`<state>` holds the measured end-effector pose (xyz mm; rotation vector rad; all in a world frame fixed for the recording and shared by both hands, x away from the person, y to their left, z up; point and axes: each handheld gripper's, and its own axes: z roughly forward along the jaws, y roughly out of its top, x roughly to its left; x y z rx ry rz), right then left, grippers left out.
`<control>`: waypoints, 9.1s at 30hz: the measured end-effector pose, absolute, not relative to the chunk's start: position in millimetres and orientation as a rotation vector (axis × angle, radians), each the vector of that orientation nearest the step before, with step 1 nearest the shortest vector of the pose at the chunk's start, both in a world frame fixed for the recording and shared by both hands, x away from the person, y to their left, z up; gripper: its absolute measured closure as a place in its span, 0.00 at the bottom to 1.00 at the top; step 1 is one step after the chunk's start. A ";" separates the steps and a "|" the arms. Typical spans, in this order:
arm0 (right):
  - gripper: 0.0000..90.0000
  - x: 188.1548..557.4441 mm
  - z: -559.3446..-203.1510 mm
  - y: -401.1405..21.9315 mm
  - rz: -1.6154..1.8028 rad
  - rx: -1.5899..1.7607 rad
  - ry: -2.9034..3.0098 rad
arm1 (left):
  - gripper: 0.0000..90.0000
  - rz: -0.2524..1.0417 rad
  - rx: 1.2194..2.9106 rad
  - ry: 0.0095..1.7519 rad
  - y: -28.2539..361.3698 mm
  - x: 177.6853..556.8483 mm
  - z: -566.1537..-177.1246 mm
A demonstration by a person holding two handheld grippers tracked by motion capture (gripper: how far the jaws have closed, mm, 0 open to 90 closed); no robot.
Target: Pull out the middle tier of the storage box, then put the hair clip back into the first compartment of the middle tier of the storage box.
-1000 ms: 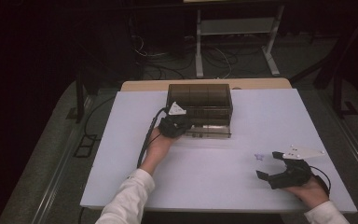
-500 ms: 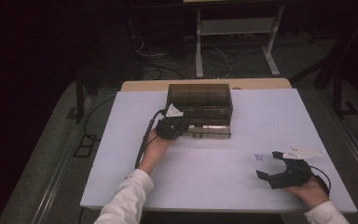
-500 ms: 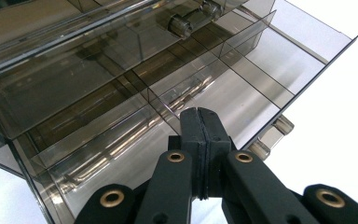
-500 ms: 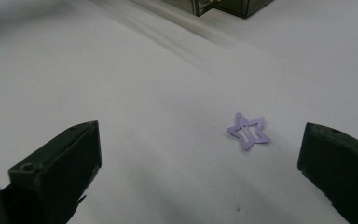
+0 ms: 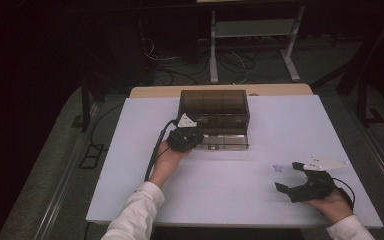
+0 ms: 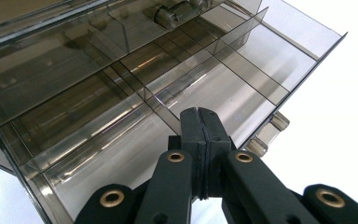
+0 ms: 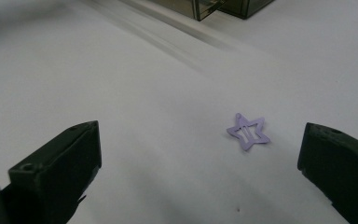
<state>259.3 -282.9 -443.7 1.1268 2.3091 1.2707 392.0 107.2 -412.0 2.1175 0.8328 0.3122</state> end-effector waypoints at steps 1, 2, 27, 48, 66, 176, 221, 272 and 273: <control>0.00 259.3 -443.6 -282.9 1.271 1.128 2.308 | 1.00 0.311 2.118 0.832 107.2 391.8 -412.1; 0.00 259.3 -443.6 -283.0 1.272 1.128 2.308 | 1.00 0.311 2.120 0.830 107.1 391.4 -412.0; 0.00 259.3 -443.5 -283.3 1.268 1.126 2.308 | 0.99 0.311 2.126 0.802 105.7 387.3 -411.5; 0.00 259.8 -443.7 -283.3 1.270 1.124 2.310 | 0.58 0.281 2.054 0.725 133.5 362.7 -396.2; 0.00 260.8 -444.0 -282.0 1.268 1.121 2.318 | 0.14 0.308 1.982 0.719 167.4 322.4 -407.1; 0.50 331.2 -448.7 -285.9 1.086 0.878 2.603 | 0.00 0.216 1.985 0.661 181.1 288.6 -430.4; 0.67 327.9 -453.8 -286.7 1.090 0.770 2.626 | 0.00 0.215 1.984 0.655 181.2 288.1 -430.0; 0.70 330.4 -441.6 -289.4 1.126 0.883 2.605 | 0.00 0.207 1.991 0.655 179.8 288.4 -431.1; 0.70 330.4 -440.5 -288.7 1.130 0.884 2.603 | 0.00 0.206 1.991 0.655 179.7 288.4 -431.2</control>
